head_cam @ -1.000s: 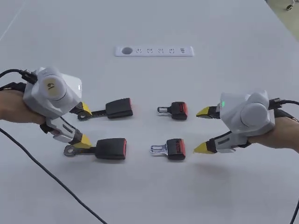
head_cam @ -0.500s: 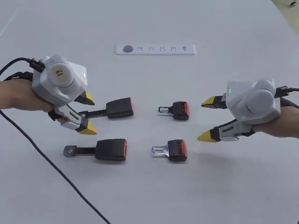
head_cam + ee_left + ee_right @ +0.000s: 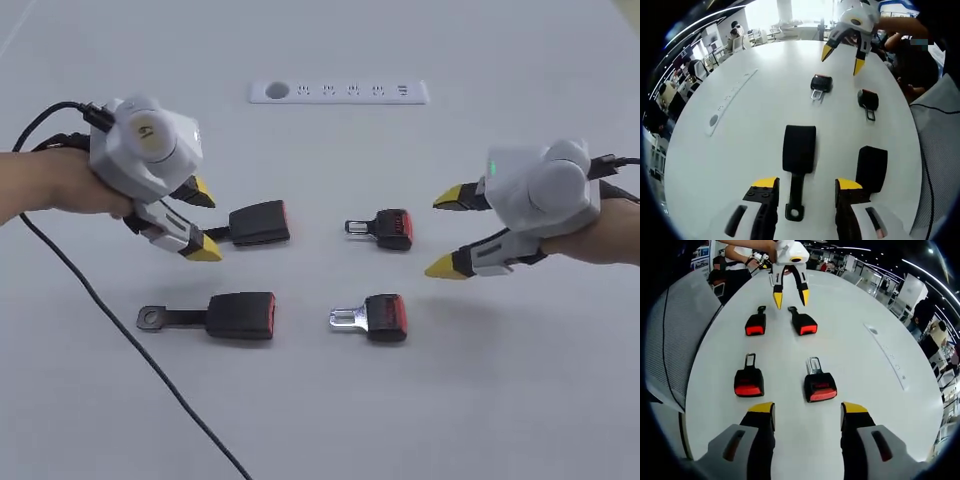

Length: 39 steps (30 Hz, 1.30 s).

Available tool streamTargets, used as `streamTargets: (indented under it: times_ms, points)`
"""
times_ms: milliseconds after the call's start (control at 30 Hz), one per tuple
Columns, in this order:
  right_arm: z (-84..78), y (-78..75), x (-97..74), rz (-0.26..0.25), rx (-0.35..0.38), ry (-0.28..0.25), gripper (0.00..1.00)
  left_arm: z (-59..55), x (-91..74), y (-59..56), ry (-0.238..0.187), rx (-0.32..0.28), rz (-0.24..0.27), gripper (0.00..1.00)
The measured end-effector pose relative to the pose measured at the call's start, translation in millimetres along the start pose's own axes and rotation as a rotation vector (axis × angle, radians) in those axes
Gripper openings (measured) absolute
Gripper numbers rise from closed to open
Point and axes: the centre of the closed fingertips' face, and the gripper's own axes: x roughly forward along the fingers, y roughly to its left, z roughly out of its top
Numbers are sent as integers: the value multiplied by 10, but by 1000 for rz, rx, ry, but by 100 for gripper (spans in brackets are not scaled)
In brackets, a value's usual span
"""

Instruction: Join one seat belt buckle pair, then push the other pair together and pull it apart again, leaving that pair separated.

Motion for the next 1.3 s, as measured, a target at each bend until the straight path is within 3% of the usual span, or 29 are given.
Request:
streamTargets:
  times_ms: [300,633,1000,1300]
  points:
    - [4,-105,122,24,-2,10,50,63,120,114,-1,-16,-9,45]
    - [-14,-136,265,61,-14,33,47,152,286,111,25,15,-49,43]
    - [-2,-172,439,83,-11,49,43,133,401,99,60,28,-83,40]
    - [-28,-188,510,98,-15,66,38,140,414,74,61,54,-115,33]
